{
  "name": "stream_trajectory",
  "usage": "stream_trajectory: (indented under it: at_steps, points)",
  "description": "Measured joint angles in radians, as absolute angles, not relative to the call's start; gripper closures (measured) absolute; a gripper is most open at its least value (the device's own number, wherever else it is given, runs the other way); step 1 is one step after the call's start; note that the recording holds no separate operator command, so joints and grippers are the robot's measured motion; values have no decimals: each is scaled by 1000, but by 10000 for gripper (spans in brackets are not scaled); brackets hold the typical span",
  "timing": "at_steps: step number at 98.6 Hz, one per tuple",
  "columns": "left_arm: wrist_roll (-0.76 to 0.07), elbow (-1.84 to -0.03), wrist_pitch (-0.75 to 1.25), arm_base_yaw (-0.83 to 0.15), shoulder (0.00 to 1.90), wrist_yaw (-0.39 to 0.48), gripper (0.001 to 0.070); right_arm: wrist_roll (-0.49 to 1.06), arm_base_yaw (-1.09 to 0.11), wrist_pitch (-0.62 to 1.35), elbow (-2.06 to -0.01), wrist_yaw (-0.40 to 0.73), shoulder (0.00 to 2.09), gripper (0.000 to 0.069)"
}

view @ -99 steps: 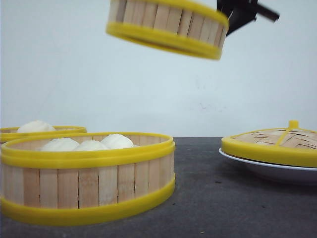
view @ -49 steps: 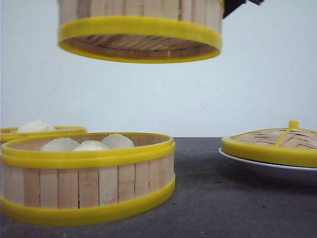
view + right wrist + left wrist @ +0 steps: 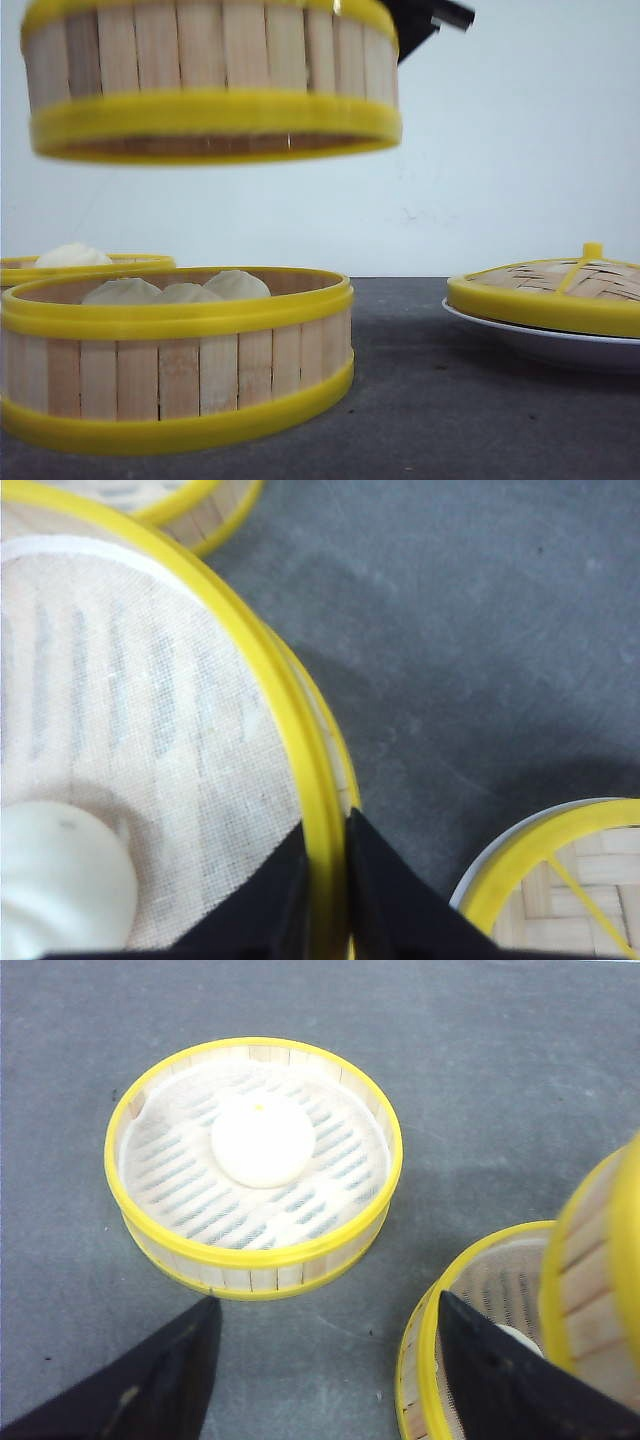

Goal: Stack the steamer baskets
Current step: 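Lift the basket with the right gripper over the nearest basket, then lower the basket onto the nearest basket and open the right gripper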

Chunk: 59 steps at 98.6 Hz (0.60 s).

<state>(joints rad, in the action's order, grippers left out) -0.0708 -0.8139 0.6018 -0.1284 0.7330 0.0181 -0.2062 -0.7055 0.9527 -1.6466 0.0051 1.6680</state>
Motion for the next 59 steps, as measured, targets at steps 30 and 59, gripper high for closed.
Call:
stream_trajectory:
  at_steps: [30, 59]
  points:
    - [-71, -814, 602, -128, 733, 18, 295, -206, -700, 904, -1645, -34, 1774, 663]
    - [-71, -814, 602, -128, 733, 18, 295, -197, -701, 876, -1644, -49, 1816, 663]
